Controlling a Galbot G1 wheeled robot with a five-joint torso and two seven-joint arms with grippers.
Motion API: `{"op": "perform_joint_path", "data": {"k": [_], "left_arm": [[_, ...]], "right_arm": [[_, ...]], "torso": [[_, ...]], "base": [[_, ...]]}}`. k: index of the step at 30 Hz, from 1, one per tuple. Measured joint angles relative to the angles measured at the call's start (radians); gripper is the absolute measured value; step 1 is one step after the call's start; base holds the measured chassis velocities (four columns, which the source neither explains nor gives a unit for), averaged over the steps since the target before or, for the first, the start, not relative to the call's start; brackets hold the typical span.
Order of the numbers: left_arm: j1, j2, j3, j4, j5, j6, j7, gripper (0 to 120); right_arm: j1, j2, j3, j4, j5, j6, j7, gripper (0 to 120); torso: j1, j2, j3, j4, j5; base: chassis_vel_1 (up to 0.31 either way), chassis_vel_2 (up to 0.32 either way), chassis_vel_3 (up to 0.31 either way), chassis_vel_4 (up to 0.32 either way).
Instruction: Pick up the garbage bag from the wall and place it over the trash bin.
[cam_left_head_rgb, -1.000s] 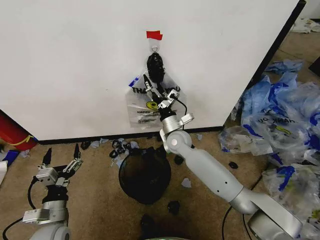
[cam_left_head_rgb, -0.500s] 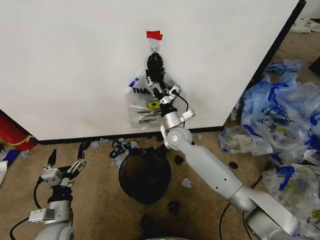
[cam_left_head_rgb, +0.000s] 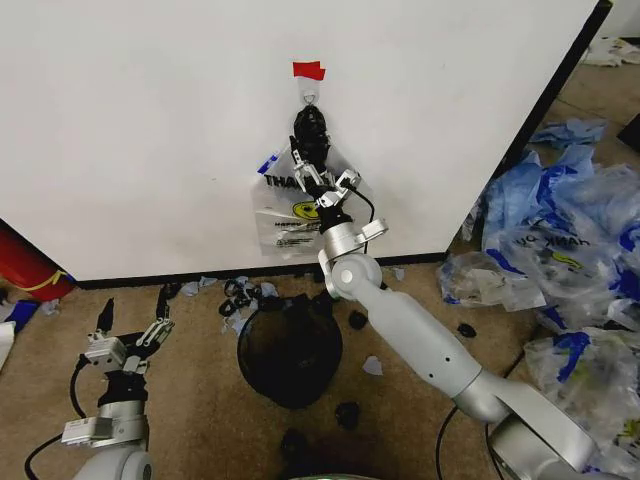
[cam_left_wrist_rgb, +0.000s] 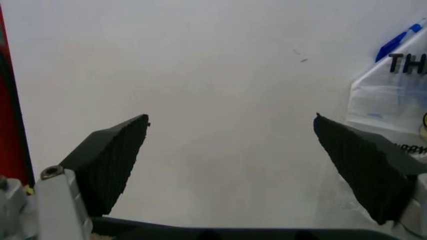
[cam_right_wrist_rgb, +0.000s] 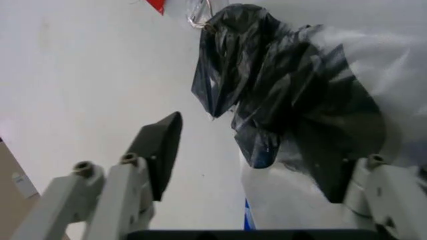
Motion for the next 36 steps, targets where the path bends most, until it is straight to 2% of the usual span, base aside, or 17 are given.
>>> {"op": "perform_joint_path", "data": {"k": [3,9,14,16,26,36], "left_arm": [[0.0,0.0,0.0,0.001,0.0,-0.003,-0.001,98],[0.003,-0.006,0.001,0.007,0.005,-0.012,-0.005,98],[0.002,-0.008,0.001,0.007,0.006,-0.013,-0.007,97],[0.005,-0.011,0.001,0.009,0.007,-0.019,-0.008,97],[0.015,-0.021,-0.005,0.013,0.013,-0.034,-0.013,97],[-0.005,-0.003,-0.001,0.018,0.012,-0.029,-0.022,97]], "right_arm": [[-0.001,0.001,0.0,-0.003,-0.002,0.001,-0.001,51],[-0.002,0.006,0.003,-0.017,-0.014,0.005,-0.004,24],[-0.002,0.007,0.004,-0.023,-0.017,0.007,-0.005,12],[0.003,0.011,0.006,-0.033,-0.018,0.009,-0.009,0],[0.012,0.018,0.013,-0.05,-0.02,0.018,-0.018,0],[-0.035,-0.042,0.008,0.009,-0.018,0.023,-0.019,0]], "torso": [[0.0,0.0,0.0,0.0,0.0],[0.0,0.0,0.0,0.0,-0.0001],[0.0,0.0,0.0,0.0,0.0],[0.0,0.0,0.0,0.0,0.0],[0.0,0.0,0.0,0.0001,0.0],[0.0,0.0,0.0,-0.0001,0.0001]], "base": [[0.0,0.0,0.0,0.0],[0.0,0.0,0.0,0.0],[0.0,0.0,0.0,0.0],[0.0,0.0,0.0,0.0],[0.0,0.0,0.0,0.0],[0.0,0.0,0.0,0.0]]}}
